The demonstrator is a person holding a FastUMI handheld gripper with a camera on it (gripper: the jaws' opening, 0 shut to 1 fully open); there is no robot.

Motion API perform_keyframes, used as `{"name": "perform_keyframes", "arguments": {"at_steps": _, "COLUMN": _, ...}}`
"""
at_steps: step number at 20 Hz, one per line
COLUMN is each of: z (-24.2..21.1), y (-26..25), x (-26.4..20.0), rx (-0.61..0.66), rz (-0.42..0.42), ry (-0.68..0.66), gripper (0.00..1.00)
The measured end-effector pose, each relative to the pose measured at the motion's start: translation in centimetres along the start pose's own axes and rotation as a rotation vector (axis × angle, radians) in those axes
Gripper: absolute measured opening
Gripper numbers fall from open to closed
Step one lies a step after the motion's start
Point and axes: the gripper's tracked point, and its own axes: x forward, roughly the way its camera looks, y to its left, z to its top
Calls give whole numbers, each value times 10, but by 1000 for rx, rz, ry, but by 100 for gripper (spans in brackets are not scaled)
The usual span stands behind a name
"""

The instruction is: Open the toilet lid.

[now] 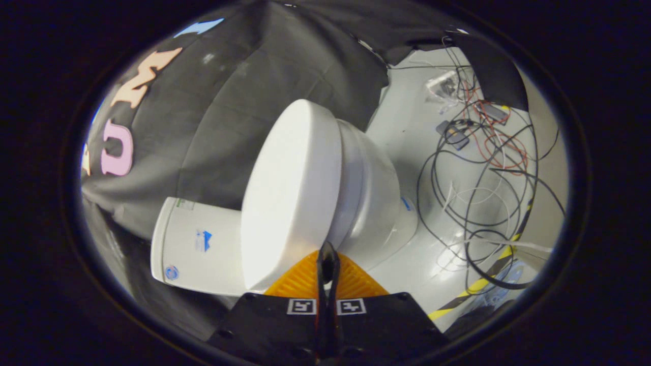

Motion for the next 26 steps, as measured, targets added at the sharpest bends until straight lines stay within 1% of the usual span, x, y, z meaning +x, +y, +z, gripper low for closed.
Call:
{"name": "perform_keyframes", "arguments": {"at_steps": 1, "z": 6, "y": 7, "x": -5, "rx": 13, "rz": -4, "ry": -4, "gripper": 1}}
{"name": "perform_keyframes", "arguments": {"at_steps": 4, "z": 6, "y": 15, "x": -12, "rx": -16, "rz": -43, "ry": -13, "gripper": 0}}
{"name": "perform_keyframes", "arguments": {"at_steps": 6, "z": 12, "y": 32, "x": -22, "rx": -36, "rz": -53, "ry": -43, "gripper": 1}}
{"name": "perform_keyframes", "arguments": {"at_steps": 10, "z": 19, "y": 61, "x": -40, "rx": -153, "rz": -83, "ry": -78, "gripper": 0}}
{"name": "perform_keyframes", "arguments": {"at_steps": 14, "z": 20, "y": 77, "x": -48, "rx": -191, "rz": -109, "ry": -107, "gripper": 1}}
{"name": "perform_keyframes", "arguments": {"at_steps": 18, "z": 22, "y": 95, "x": -56, "rx": -282, "rz": -127, "ry": -133, "gripper": 1}}
{"name": "perform_keyframes", "arguments": {"at_steps": 23, "z": 24, "y": 112, "x": -65, "rx": -356, "rz": -177, "ry": -175, "gripper": 0}}
{"name": "perform_keyframes", "arguments": {"at_steps": 26, "z": 25, "y": 124, "x": -68, "rx": -358, "rz": -173, "ry": -194, "gripper": 0}}
